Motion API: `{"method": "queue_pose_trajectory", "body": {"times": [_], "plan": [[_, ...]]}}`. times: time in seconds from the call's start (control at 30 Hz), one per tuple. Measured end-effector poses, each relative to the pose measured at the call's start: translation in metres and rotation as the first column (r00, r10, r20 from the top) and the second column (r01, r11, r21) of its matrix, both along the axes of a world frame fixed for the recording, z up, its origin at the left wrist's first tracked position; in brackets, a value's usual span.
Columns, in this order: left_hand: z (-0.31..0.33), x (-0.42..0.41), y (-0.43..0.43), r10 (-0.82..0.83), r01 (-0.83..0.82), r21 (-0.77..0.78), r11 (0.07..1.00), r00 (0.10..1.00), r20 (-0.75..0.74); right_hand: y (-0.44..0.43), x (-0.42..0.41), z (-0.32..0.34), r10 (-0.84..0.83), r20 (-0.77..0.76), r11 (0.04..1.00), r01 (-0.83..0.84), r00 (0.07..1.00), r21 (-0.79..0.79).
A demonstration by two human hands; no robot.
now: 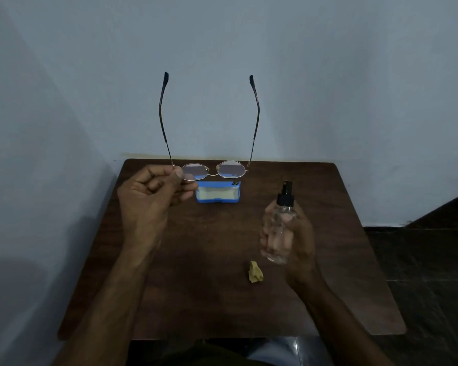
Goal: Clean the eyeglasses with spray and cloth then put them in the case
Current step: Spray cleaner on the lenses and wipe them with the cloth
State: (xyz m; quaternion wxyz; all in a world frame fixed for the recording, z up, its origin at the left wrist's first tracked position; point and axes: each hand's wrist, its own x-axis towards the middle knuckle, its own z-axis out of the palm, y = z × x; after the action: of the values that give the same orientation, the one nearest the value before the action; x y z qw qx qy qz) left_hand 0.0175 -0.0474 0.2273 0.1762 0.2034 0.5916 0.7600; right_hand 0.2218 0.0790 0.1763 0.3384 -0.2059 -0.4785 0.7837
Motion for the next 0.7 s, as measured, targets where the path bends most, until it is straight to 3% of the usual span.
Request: {"method": "queue_pose_trajectory", "body": {"times": [0.17, 0.23, 0.33, 0.53, 0.7], "plan": [[0.008, 0.005, -0.005, 0.001, -0.001, 0.006, 1.0, 0.999, -0.047, -0.007, -0.007, 0.024, 0.054, 0.008, 0.998, -0.054, 0.998, 0.013], [0.011, 0.007, -0.008, 0.006, -0.005, 0.015, 1.0, 0.999, -0.043, -0.011, -0.009, 0.033, -0.062, 0.056, 0.975, 0.049, 0.996, 0.215], [0.017, 0.008, -0.013, 0.01, -0.009, 0.028, 1.0, 1.0, -0.025, -0.013, -0.012, 0.05, -0.214, 0.059, 0.878, 0.166, 0.975, 0.448], [0.028, 0.006, -0.02, 0.023, -0.023, 0.049, 0.999, 1.0, 0.011, -0.001, -0.026, 0.068, -0.301, 0.143, 0.646, 0.092, 0.943, 0.758], [0.029, 0.004, -0.026, 0.035, -0.037, 0.065, 0.997, 0.999, 0.033, -0.002, -0.032, 0.063, -0.341, 0.117, 0.535, 0.09, 0.933, 0.84]]}}
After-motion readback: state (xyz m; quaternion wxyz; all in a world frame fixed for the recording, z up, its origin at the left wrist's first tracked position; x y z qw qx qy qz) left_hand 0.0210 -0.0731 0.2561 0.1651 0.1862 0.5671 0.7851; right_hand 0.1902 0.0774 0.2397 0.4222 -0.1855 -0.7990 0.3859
